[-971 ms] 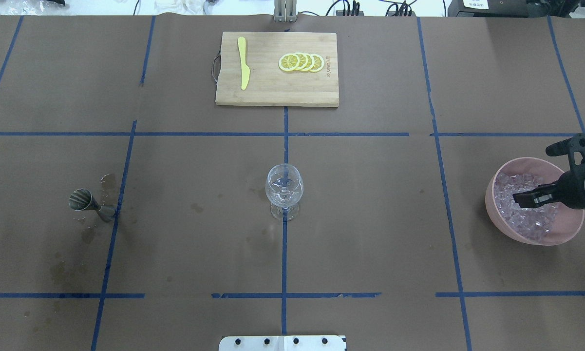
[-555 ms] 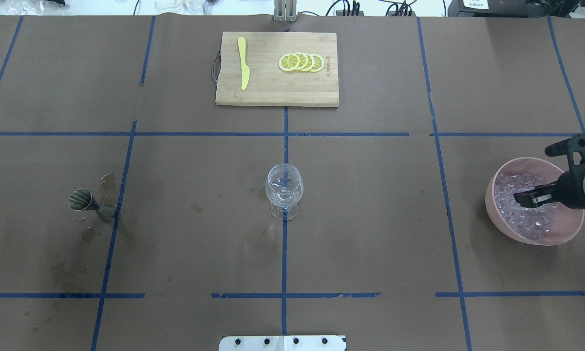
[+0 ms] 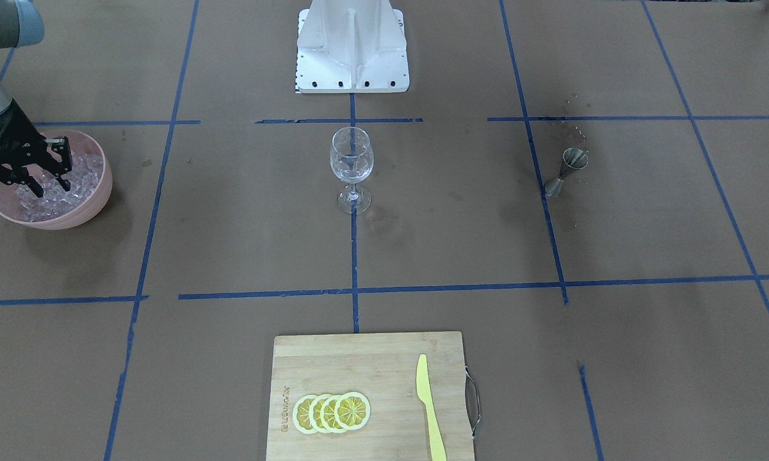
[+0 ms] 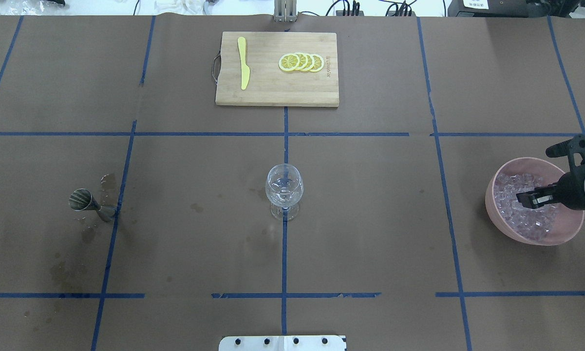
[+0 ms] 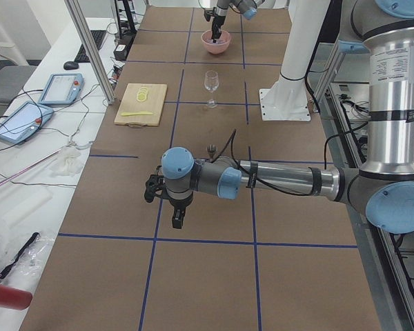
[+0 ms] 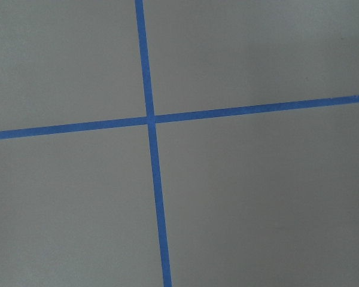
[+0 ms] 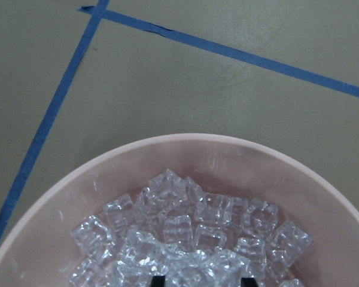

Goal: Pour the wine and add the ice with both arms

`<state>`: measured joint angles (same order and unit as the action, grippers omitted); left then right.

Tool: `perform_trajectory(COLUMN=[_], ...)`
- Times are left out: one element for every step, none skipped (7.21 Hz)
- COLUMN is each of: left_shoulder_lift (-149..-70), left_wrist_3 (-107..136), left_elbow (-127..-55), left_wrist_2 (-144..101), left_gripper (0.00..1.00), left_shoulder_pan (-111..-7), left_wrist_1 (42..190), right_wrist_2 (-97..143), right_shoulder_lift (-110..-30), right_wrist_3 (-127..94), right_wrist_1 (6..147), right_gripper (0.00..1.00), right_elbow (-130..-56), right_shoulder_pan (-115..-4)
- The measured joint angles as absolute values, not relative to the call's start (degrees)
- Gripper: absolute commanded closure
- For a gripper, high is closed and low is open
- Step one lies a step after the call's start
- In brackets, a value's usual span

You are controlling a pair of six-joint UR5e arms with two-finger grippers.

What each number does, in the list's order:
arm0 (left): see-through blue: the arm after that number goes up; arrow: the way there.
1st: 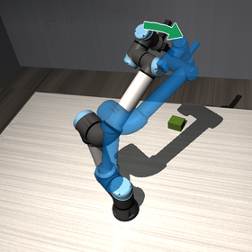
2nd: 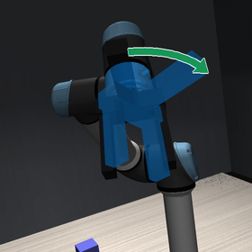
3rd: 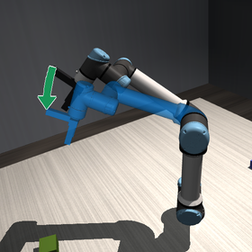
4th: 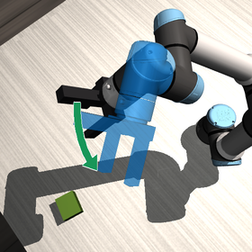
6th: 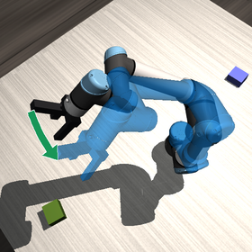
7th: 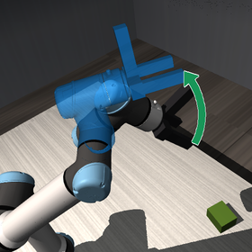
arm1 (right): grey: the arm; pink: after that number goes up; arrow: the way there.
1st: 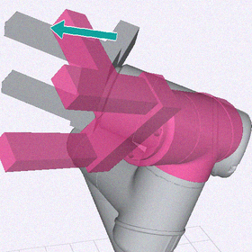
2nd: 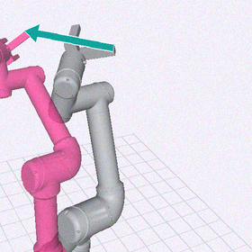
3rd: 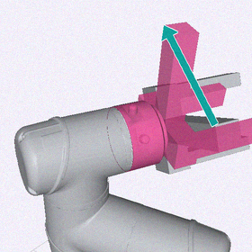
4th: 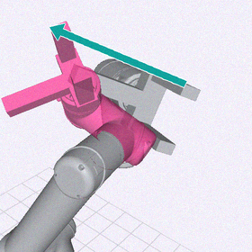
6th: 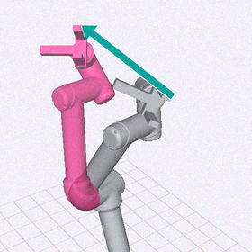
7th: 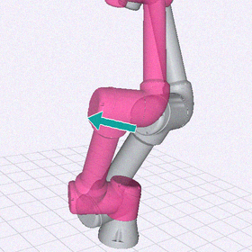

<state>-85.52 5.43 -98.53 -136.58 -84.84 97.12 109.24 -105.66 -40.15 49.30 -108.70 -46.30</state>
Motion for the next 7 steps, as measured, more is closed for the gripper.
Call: perform_trajectory(left_shoulder_lift=[-85.52,-85.52,-85.52,-85.52,-85.52,-85.52,-85.54], left_wrist_3=[5.41,5.41,5.39,5.39,5.42,5.44,5.45], left_elbow=[-98.46,-98.42,-98.43,-98.43,-98.46,-98.52,-98.63], left_wrist_2=[-136.58,-136.58,-136.58,-136.58,-136.58,-136.58,-136.56], left_gripper=[0.0,0.0,0.0,0.0,0.0,0.0,0.0], left_shoulder_pan=[-84.83,-84.83,-84.82,-84.82,-84.82,-84.83,-84.84], left_wrist_1=[97.14,97.18,97.2,97.2,97.21,97.21,97.19], right_wrist_2=[109.27,109.32,109.52,109.99,110.81,111.92,113.42], right_shoulder_lift=[-105.7,-105.71,-105.73,-105.79,-105.84,-105.88,-105.9], right_wrist_3=[-40.11,-40.09,-40.04,-39.97,-39.93,-39.81,-39.11], right_wrist_1=[49.31,49.31,49.31,49.31,49.3,49.32,49.36], right_gripper=[1.0,1.0,1.0,1.0,1.0,0.85,0.01], right_elbow=[-108.68,-108.75,-108.95,-109.51,-110.25,-110.82,-111.11], right_shoulder_pan=[-46.26,-46.27,-46.31,-46.47,-46.9,-47.84,-49.38])
